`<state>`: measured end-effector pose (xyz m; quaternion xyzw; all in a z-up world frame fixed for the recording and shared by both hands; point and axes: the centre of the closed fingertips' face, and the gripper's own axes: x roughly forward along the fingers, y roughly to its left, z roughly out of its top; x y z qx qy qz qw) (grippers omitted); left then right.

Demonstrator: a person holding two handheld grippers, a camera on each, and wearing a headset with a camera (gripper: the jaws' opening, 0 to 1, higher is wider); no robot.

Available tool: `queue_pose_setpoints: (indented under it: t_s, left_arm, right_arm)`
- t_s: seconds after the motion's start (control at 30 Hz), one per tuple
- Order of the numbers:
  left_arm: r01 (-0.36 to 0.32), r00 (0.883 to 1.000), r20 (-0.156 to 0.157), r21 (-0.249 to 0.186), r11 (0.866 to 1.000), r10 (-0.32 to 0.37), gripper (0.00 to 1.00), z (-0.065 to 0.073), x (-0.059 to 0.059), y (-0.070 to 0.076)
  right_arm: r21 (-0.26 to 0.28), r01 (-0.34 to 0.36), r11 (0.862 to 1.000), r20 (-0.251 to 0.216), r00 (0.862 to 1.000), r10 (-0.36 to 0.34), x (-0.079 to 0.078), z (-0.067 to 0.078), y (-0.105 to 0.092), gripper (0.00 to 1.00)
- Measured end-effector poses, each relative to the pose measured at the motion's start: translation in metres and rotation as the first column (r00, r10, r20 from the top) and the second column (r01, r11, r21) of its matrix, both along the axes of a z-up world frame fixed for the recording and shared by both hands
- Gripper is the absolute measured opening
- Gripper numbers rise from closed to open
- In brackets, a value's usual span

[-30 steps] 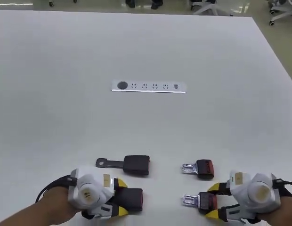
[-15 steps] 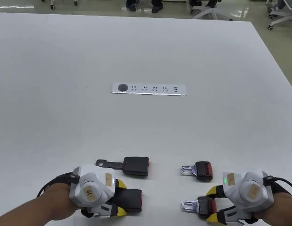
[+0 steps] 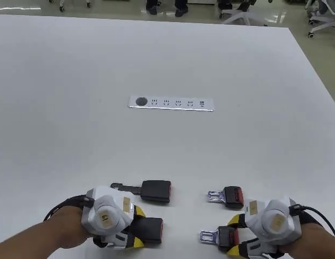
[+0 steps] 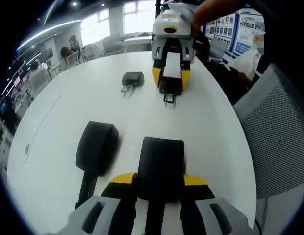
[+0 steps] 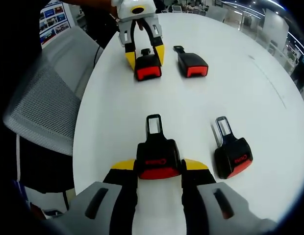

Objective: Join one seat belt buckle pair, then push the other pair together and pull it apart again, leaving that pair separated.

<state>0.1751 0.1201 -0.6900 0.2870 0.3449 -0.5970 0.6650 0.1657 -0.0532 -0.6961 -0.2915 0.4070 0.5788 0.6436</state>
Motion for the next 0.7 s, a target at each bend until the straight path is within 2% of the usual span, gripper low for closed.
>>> queue_pose_setpoints:
  t_s: [0.27,0.7]
  left_arm:
    - [0.009,1.0,-0.002,0.005,1.0,-0.009,0.35,0.002,0.0,0.0]
    - [0.007,1.0,-0.006,0.009,1.0,-0.007,0.35,0.001,0.002,0.002]
  right_arm:
    - [0.024,-0.005,1.0,0.0,1.0,0.005,0.002,0.001,0.011,0.32]
    - [0.087,-0.02,0.996,0.009,1.0,0.019,0.006,0.004,0.054,0.32]
